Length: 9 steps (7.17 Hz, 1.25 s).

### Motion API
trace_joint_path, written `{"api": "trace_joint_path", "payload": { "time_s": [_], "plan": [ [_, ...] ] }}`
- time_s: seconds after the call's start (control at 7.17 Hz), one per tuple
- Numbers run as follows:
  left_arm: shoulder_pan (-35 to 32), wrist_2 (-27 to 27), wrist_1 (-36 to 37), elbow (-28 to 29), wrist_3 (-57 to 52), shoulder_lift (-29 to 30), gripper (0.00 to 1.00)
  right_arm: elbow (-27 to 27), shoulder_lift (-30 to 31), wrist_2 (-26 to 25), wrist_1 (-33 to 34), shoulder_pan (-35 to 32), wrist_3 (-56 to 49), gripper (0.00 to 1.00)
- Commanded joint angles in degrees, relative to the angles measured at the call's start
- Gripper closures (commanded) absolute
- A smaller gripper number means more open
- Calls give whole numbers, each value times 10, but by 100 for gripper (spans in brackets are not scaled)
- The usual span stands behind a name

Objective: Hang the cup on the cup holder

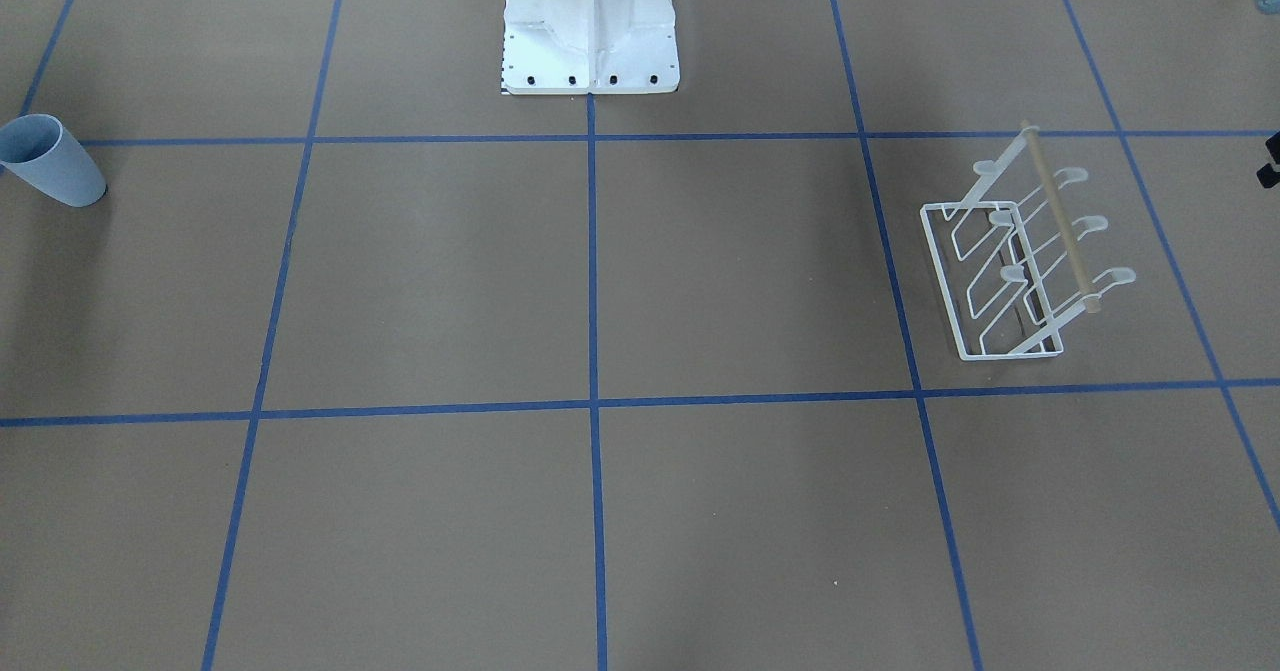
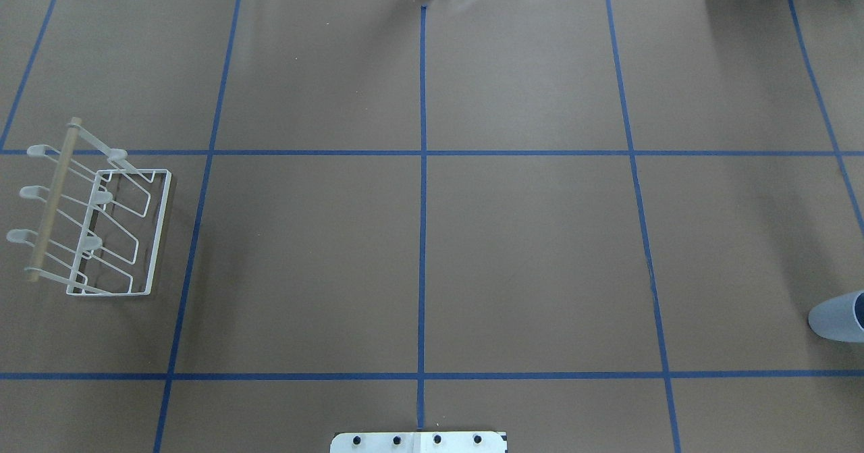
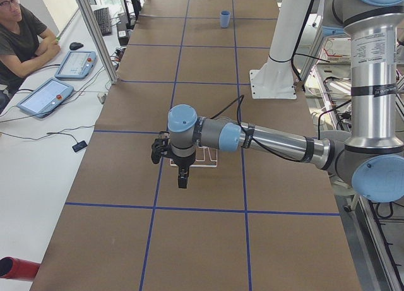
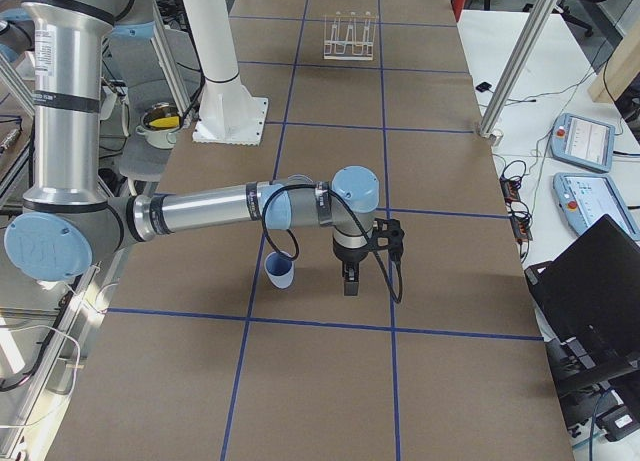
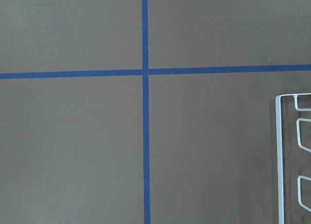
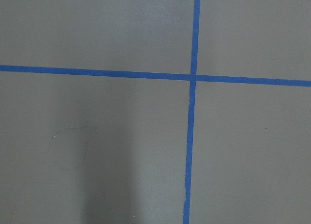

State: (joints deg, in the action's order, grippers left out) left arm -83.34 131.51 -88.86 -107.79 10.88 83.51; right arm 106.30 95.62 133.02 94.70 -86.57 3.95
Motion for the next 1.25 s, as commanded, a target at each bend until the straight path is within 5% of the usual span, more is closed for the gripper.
{"api": "trace_joint_path", "payload": {
  "time_s": [0.0,1.12],
  "plan": [
    [0,1,0,-1,-1,2,2,1,6,4,0,0,-2,0],
    [-1,14,-2,-15,-1,0,2,-10,10,19,0,1,-4,0]
  ]
}}
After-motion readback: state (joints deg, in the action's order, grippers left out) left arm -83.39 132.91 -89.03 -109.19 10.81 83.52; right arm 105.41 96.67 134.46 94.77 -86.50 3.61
